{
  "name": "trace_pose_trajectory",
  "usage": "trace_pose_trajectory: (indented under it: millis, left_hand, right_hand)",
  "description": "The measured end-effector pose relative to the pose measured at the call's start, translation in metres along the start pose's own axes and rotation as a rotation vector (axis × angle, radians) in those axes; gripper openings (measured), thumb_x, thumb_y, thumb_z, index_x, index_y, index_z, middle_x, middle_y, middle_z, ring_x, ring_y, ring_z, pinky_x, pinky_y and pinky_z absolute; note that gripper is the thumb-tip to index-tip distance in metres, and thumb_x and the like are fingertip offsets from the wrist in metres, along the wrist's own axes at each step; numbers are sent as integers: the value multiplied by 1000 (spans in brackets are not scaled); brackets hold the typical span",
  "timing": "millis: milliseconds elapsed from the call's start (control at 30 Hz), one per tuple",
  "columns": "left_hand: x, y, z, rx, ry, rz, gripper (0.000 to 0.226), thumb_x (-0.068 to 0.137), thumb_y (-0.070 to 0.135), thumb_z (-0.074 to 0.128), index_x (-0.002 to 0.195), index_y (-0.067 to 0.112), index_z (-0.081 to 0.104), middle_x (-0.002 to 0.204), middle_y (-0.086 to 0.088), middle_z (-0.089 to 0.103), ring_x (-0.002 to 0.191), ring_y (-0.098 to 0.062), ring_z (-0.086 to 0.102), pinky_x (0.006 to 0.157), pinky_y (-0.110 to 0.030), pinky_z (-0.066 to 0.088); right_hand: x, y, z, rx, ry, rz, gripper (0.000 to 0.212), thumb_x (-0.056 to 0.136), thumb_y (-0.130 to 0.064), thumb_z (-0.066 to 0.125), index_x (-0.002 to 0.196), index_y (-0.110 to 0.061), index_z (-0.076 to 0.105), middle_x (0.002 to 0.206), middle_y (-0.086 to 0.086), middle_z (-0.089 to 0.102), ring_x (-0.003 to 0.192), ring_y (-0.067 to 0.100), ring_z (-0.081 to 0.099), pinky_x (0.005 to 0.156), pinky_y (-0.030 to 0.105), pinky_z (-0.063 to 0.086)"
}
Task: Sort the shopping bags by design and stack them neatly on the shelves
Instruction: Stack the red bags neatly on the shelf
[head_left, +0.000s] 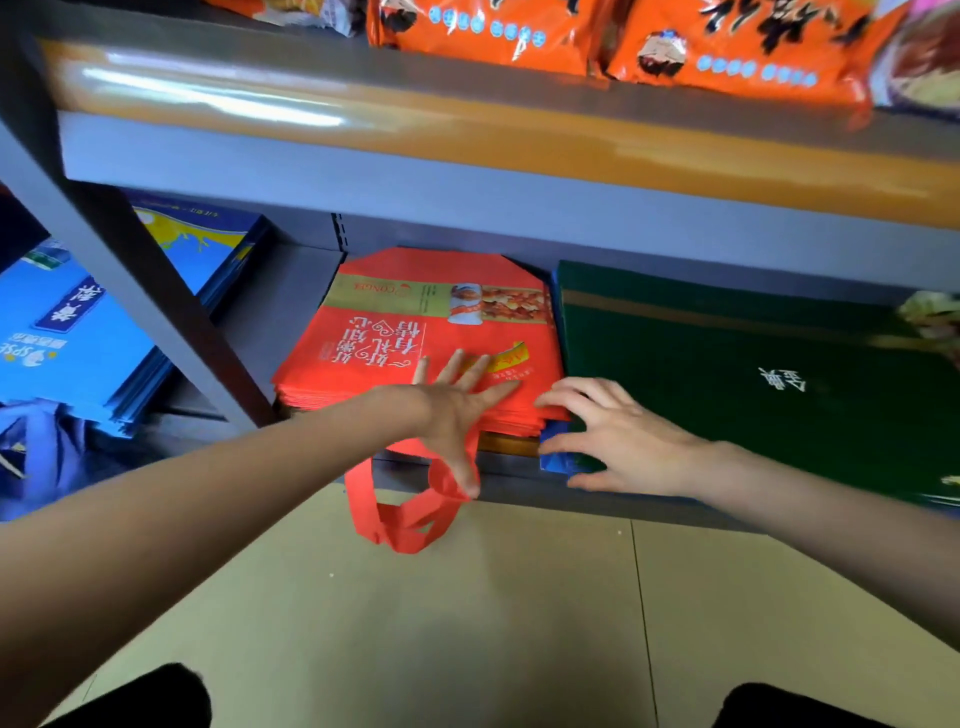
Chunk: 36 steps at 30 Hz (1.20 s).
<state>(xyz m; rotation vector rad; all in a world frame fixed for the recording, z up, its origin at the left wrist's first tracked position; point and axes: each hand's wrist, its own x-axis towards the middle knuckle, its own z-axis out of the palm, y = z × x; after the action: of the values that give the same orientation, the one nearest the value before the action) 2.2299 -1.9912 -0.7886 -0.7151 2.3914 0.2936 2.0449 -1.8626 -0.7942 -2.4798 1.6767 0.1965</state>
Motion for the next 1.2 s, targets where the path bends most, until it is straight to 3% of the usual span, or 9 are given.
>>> trace_pose_trajectory:
  millis: [100,200,367,533,733,833,967,1067,1200]
  left_hand:
    - [19,2,13,-11,145,-58,109,75,56,66,146,39,-15,155,-6,-22,141,-38,-16,108,-67,2]
    - [28,-3,30,24,238,-112,87,89,51,52,147,37,-12,157,-4,-13,143,-37,-8,107,-68,10]
    - [31,-9,34,18,238,-117,82,91,52,47,147,39,-12,157,-2,-12,143,-35,-9,108,-67,9]
    - [29,-10,36,-5,245,-115,80,92,51,45,146,40,-12,157,-1,-13,143,-34,-11,107,-68,8]
    - [27,-13,33,-28,242,-110,82,90,52,48,147,39,-11,157,0,-13,144,-32,-10,107,-68,8]
    - [25,-12,31,-40,245,-107,90,86,55,53,147,37,-11,157,-2,-13,144,-33,-11,107,-68,6]
    - [20,9,31,-47,311,-5,105,75,66,59,149,30,-6,156,-6,-13,143,-33,-13,110,-64,-1]
    - [20,43,34,93,438,132,89,77,64,56,146,22,19,157,-5,-2,144,-27,-10,112,-60,-2]
    - [34,71,33,115,525,153,55,80,62,54,114,20,62,149,-3,20,142,-24,2,113,-55,-6]
  right_hand:
    - [7,0,13,-86,-105,53,57,86,-47,58,139,-40,38,157,3,-2,143,27,-9,114,47,-2]
    - [16,-1,22,-110,-180,81,55,86,-50,57,137,-42,40,156,-1,-16,141,28,-21,114,51,-9]
    - [19,-2,19,-110,-186,92,33,85,-47,59,116,-36,59,156,-3,-4,142,28,-18,114,52,-11]
    - [15,4,9,-45,-157,111,19,85,-44,62,99,-31,65,154,-5,4,142,25,-13,115,50,-10]
    - [19,-1,19,8,-205,155,17,86,-37,63,100,-27,64,156,-4,-2,142,26,-14,115,52,-7]
    - [7,1,22,97,-111,206,39,84,-37,66,121,-31,56,155,-7,-6,142,23,-8,117,50,4]
    - [-12,6,13,304,-19,311,91,72,-43,76,145,-34,23,153,-8,-8,139,18,-1,114,42,8]
    - [-18,15,17,187,-132,393,113,69,-50,76,149,-29,-1,153,-3,-19,142,23,-11,115,44,-1]
    - [-19,23,20,135,-160,428,113,72,-47,75,150,-26,-3,153,1,-21,142,24,-16,115,46,-5]
